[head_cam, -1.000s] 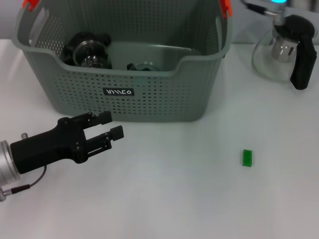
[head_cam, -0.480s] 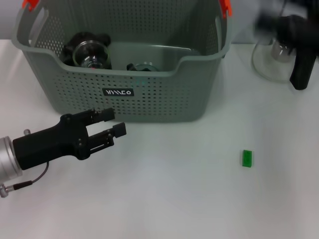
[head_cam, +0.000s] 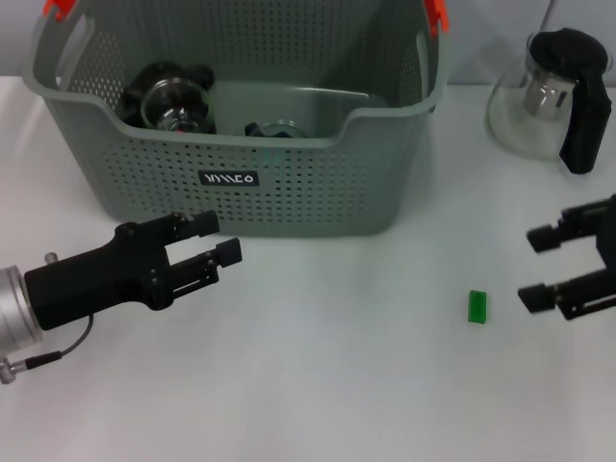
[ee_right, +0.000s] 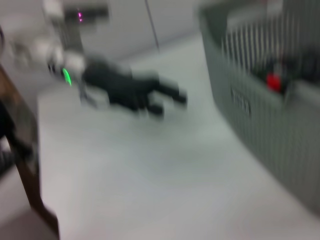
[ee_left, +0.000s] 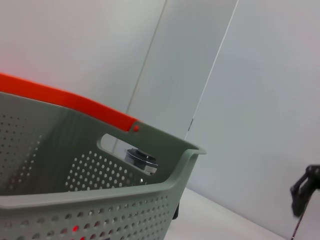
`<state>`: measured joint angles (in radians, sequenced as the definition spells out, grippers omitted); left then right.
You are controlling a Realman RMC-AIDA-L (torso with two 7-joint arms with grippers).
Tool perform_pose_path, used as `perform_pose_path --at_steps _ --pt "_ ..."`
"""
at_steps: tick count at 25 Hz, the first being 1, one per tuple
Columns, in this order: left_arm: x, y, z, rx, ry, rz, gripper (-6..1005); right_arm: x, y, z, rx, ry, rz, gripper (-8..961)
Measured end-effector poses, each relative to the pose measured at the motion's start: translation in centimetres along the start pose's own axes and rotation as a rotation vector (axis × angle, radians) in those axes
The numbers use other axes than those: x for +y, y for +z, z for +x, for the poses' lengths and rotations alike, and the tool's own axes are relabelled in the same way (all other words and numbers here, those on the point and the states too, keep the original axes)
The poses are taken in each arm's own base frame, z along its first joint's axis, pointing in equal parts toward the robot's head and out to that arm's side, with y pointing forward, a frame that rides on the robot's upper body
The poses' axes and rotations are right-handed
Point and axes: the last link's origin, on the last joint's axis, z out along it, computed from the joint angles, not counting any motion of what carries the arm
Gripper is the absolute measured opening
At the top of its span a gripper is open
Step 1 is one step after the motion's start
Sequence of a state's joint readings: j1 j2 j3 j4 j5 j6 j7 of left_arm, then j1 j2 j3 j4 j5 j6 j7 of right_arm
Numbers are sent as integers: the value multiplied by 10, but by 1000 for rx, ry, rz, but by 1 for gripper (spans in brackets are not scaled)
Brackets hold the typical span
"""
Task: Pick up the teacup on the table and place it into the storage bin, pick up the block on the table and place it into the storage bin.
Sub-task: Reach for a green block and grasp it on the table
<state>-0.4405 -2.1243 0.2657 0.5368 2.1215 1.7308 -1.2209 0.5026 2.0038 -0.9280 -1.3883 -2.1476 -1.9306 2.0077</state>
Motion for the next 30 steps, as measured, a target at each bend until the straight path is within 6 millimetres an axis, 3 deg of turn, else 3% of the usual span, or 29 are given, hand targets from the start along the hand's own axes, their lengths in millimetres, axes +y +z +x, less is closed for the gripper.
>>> perform_pose_path --at_steps 7,18,30 --pt "0 -1 -2 0 -3 5 578 -7 32 -4 288 33 59 821" --pt "-1 1 -4 -3 -9 19 580 -20 86 -6 496 -33 184 814" --pt "-1 1 -4 -3 -9 21 579 -33 120 2 520 -24 207 790"
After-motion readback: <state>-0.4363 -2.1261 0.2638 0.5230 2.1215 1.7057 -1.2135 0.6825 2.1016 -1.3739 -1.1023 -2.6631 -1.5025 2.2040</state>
